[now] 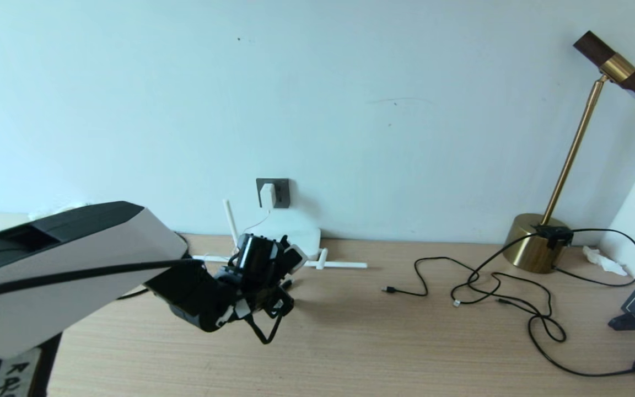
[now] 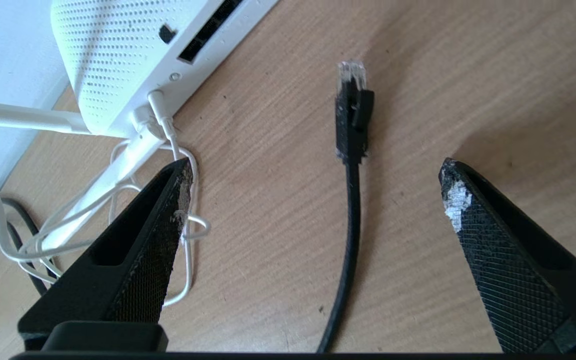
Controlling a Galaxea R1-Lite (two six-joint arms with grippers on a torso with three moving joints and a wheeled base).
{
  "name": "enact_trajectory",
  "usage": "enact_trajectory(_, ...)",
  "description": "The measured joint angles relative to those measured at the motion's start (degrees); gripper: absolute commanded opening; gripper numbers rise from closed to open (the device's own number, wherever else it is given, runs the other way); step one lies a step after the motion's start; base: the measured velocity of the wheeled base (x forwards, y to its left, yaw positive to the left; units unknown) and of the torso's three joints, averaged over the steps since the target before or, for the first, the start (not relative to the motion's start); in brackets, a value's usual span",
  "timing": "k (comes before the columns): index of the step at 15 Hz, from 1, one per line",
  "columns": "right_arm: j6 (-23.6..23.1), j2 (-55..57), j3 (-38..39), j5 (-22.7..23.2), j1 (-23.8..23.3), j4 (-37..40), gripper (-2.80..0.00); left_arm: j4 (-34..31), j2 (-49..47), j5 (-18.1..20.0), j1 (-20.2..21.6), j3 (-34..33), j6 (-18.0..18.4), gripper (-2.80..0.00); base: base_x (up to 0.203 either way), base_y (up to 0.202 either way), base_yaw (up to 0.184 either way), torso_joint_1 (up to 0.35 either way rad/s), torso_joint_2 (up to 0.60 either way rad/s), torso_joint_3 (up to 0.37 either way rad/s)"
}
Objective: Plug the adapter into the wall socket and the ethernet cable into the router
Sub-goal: Hand it to the other hand
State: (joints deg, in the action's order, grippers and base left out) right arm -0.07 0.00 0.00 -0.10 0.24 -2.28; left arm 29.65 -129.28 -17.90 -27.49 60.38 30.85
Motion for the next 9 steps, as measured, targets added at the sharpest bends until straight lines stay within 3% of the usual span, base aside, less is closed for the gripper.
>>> enact_trajectory(9, 0.00, 0.00, 0.00, 0.00, 0.00, 0.00, 0.00, -1.78, -1.48, -1.78, 0.94, 1.13, 0.42, 0.00, 0.000, 0.000, 0.000, 0.000, 0.00, 0.000)
